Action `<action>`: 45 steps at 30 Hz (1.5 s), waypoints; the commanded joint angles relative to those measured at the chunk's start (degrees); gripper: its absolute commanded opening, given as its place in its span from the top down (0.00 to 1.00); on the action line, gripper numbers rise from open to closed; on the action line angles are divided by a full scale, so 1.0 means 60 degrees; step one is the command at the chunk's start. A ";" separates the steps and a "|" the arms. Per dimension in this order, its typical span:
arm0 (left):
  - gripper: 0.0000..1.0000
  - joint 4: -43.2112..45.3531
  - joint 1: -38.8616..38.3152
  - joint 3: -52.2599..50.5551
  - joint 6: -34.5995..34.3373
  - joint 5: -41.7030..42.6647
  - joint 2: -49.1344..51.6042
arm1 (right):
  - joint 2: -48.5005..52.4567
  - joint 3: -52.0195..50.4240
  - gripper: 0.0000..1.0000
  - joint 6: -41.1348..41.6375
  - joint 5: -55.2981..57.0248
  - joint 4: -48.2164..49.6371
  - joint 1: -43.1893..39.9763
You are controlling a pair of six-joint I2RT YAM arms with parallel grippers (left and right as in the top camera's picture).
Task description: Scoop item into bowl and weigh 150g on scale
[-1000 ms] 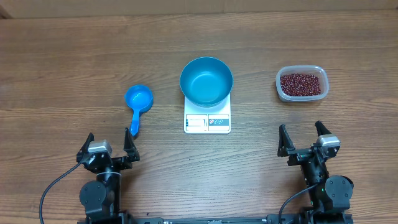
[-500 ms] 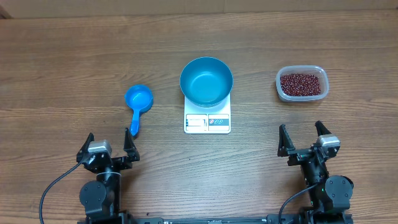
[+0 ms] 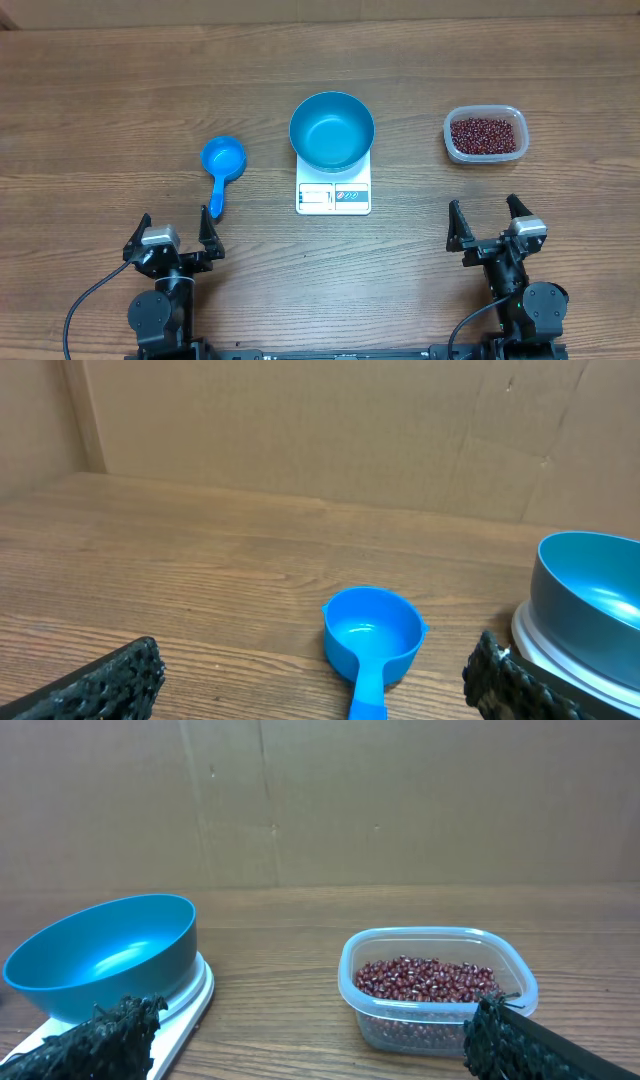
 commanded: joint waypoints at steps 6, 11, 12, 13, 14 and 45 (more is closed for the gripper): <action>0.01 0.0007 0.0058 -0.0033 0.0186 0.0000 -0.0102 | -0.0095 -0.0098 0.00 -0.0084 0.0055 0.0029 -0.0033; 0.00 0.0004 0.0058 0.0055 0.0197 0.0280 -0.0102 | -0.0095 -0.0098 0.00 -0.0084 0.0055 0.0029 -0.0033; 0.01 -0.0007 0.0058 0.0120 0.0193 0.0397 -0.0102 | -0.0095 -0.0098 0.00 -0.0084 0.0051 0.0029 -0.0033; 0.00 -0.0040 0.0058 0.0208 0.0193 0.0550 -0.0102 | -0.0095 -0.0098 0.00 -0.0084 0.0055 0.0029 -0.0033; 0.01 -0.0102 0.0058 0.0321 0.0193 0.0656 -0.0102 | -0.0095 -0.0098 0.00 -0.0084 0.0051 0.0029 -0.0033; 0.00 -0.7799 0.0058 1.0979 0.1734 0.0186 0.7501 | -0.0095 -0.0098 0.00 -0.0084 0.0055 0.0029 -0.0033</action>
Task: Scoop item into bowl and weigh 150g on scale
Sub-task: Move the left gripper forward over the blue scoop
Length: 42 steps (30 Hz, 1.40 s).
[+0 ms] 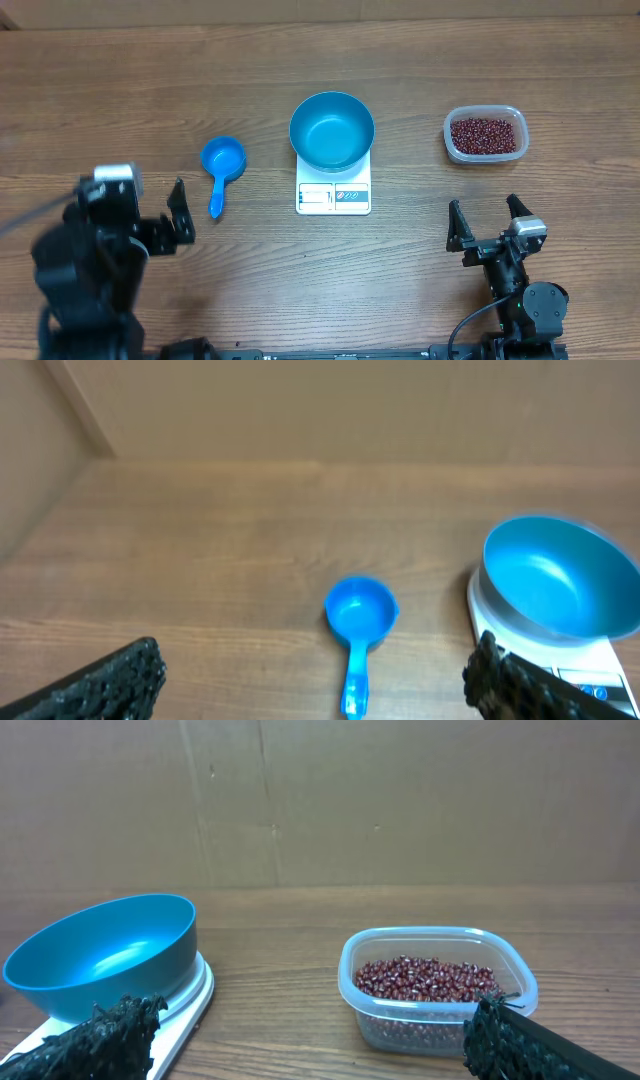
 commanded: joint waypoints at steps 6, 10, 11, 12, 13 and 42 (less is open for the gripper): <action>0.01 -0.2962 0.0055 0.3402 0.0379 -0.0058 0.3898 | -0.0095 -0.0098 0.00 -0.0084 0.0051 0.0036 -0.0033; 0.00 -0.4346 0.0055 0.4466 0.0375 -0.0058 0.5617 | -0.0095 -0.0098 0.00 -0.0084 0.0051 0.0036 -0.0033; 0.01 -0.4543 0.0044 0.4605 0.0375 -0.0058 0.6000 | -0.0095 -0.0098 0.00 -0.0084 0.0047 0.0036 -0.0033; 0.00 -0.4677 0.0036 0.4670 0.0372 -0.0055 0.6404 | -0.0095 -0.0098 0.00 -0.0084 0.0051 0.0036 -0.0033; 0.01 -0.4696 0.0040 0.4670 0.0364 -0.0055 0.6652 | -0.0095 -0.0098 0.00 -0.0084 0.0047 0.0036 -0.0033; 0.00 -0.1982 0.0029 0.4666 0.0149 0.0058 1.1355 | -0.0095 -0.0098 0.00 -0.0084 0.0051 0.0036 -0.0033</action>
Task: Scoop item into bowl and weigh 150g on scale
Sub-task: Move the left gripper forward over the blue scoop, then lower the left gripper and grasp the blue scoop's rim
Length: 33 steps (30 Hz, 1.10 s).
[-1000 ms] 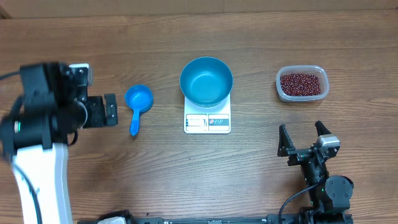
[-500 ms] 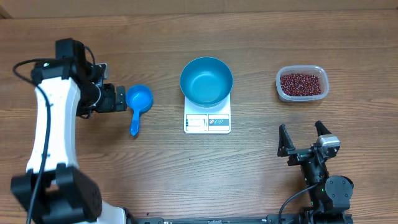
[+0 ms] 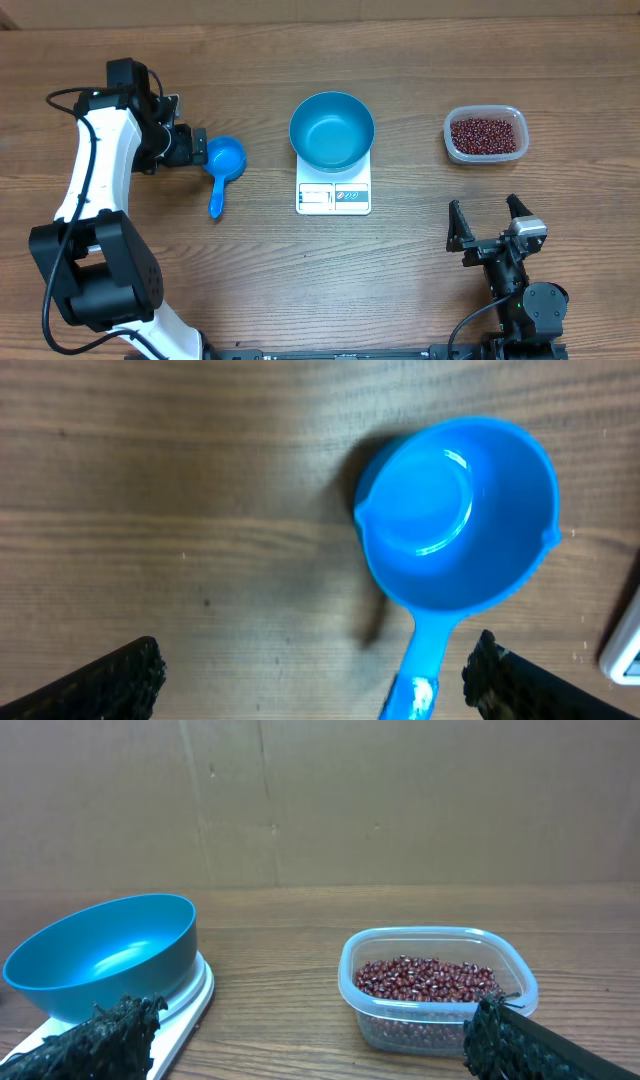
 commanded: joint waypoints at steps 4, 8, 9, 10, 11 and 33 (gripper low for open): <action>0.01 0.0484 0.0029 0.0229 -0.0291 0.0142 0.0138 | -0.0095 -0.0098 0.00 -0.0080 0.0055 0.0029 -0.0033; 0.00 0.0565 0.0029 0.0229 -0.0321 0.0423 0.0138 | -0.0095 -0.0098 0.00 -0.0080 0.0055 0.0029 -0.0033; 0.00 0.0561 0.0029 0.0229 -0.0321 0.0452 0.0138 | -0.0095 -0.0098 0.00 -0.0080 0.0051 0.0029 -0.0033; 0.00 0.0561 0.0029 0.0229 -0.0321 0.0510 0.0138 | -0.0095 -0.0098 0.00 -0.0080 0.0055 0.0029 -0.0033; 0.00 0.0557 0.0029 0.0229 -0.0321 0.0597 0.0138 | -0.0095 -0.0098 0.00 -0.0080 0.0055 0.0029 -0.0033; 0.01 0.0856 -0.0765 0.0222 -0.0648 -0.0565 0.0157 | -0.0095 -0.0098 0.00 -0.0080 0.0055 0.0029 -0.0033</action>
